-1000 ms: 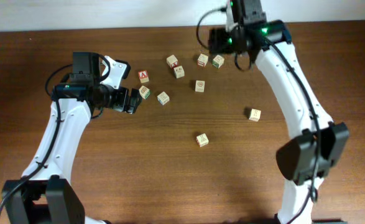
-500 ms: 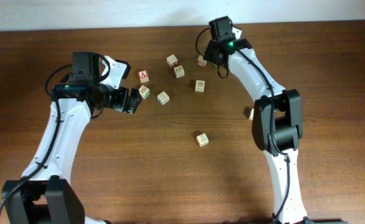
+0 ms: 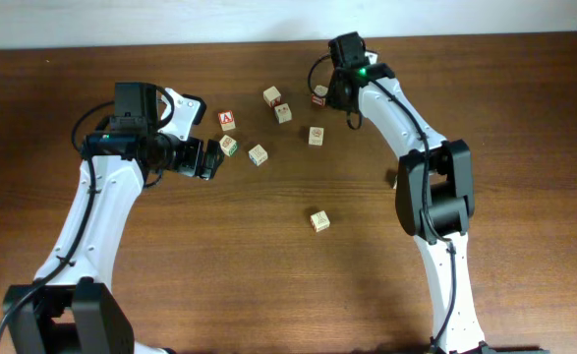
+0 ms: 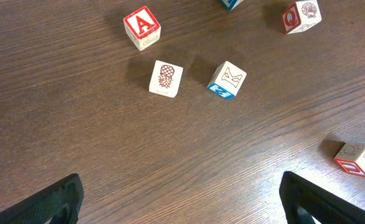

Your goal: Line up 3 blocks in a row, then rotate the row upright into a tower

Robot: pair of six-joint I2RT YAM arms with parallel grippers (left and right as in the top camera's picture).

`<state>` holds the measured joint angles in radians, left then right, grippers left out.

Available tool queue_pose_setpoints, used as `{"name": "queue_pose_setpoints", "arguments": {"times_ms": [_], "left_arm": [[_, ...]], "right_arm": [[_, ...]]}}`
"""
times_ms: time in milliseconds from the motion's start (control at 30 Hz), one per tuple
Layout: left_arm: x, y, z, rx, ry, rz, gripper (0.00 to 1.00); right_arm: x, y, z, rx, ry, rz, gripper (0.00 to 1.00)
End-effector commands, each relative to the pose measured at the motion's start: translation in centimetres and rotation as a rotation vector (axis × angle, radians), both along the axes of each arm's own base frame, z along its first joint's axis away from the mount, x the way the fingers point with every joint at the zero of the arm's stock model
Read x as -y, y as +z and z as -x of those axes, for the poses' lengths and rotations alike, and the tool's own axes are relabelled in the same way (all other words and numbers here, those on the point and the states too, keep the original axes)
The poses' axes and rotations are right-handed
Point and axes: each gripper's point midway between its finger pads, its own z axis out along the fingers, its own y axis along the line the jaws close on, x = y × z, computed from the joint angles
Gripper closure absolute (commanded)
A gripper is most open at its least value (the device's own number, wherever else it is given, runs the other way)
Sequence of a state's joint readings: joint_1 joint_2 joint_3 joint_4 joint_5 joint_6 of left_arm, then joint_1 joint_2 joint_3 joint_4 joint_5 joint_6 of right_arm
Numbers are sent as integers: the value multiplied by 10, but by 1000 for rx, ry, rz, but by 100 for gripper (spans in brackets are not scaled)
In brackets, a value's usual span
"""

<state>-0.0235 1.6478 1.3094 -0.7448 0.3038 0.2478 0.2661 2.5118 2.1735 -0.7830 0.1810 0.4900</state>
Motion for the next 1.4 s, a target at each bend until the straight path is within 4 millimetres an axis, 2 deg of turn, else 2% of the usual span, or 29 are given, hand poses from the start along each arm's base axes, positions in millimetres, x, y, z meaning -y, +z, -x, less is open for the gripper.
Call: {"name": "queue_pose_setpoints", "arguments": {"times_ms": [0,67,100,133,167,300,367,400,467,533,600,800,867,933,967,1033,1067,1133,1167,1233,1267,1300,1367], "left_arm": [[0,4,-4,16,-13,6,1],[0,4,-4,16,-13,6,1],[0,4,-4,16,-13,6,1],[0,4,-4,16,-13,6,1],[0,4,-4,16,-13,6,1],[0,4,-4,16,-13,6,1],[0,4,-4,16,-13,6,1],[0,4,-4,16,-13,6,1],[0,4,-4,16,-13,6,1],[0,4,-4,16,-13,6,1],[0,4,-4,16,-13,6,1],[0,4,-4,16,-13,6,1],[0,4,-4,16,-13,6,1],[0,4,-4,16,-13,6,1],[0,4,-4,16,-13,6,1],[0,4,-4,16,-13,6,1],[0,4,-4,16,-13,6,1],[0,4,-4,16,-13,6,1],[0,4,-4,16,-13,6,1],[0,4,-4,16,-13,6,1],[0,4,-4,16,-13,6,1],[0,4,-4,16,-13,6,1],[0,4,-4,16,-13,6,1]], "right_arm": [[-23,121,1,124,194,-76,78],[-41,167,32,95,294,-177,78],[-46,180,52,56,319,-217,78],[-51,183,72,-3,338,-246,78],[-56,177,91,-79,352,-264,78],[-88,119,163,-386,425,-232,78],[-108,87,187,-461,472,-203,78],[-120,65,200,-494,502,-189,78],[-133,37,219,-532,518,-176,78],[-142,18,237,-566,544,-159,78],[-146,9,252,-602,562,-141,78],[-132,-13,269,-652,472,-73,78],[-133,-14,277,-685,457,-96,77],[-133,-12,278,-695,457,-98,67],[-132,-9,280,-703,465,-95,58],[-134,2,277,-696,490,-98,49],[-136,14,272,-681,504,-105,41],[-137,39,255,-638,530,-140,39],[-127,56,235,-593,523,-157,39],[-105,73,212,-552,476,-175,40],[-75,79,198,-547,412,-167,40],[-29,83,190,-574,306,-156,40],[22,82,183,-594,221,-175,43]]}}
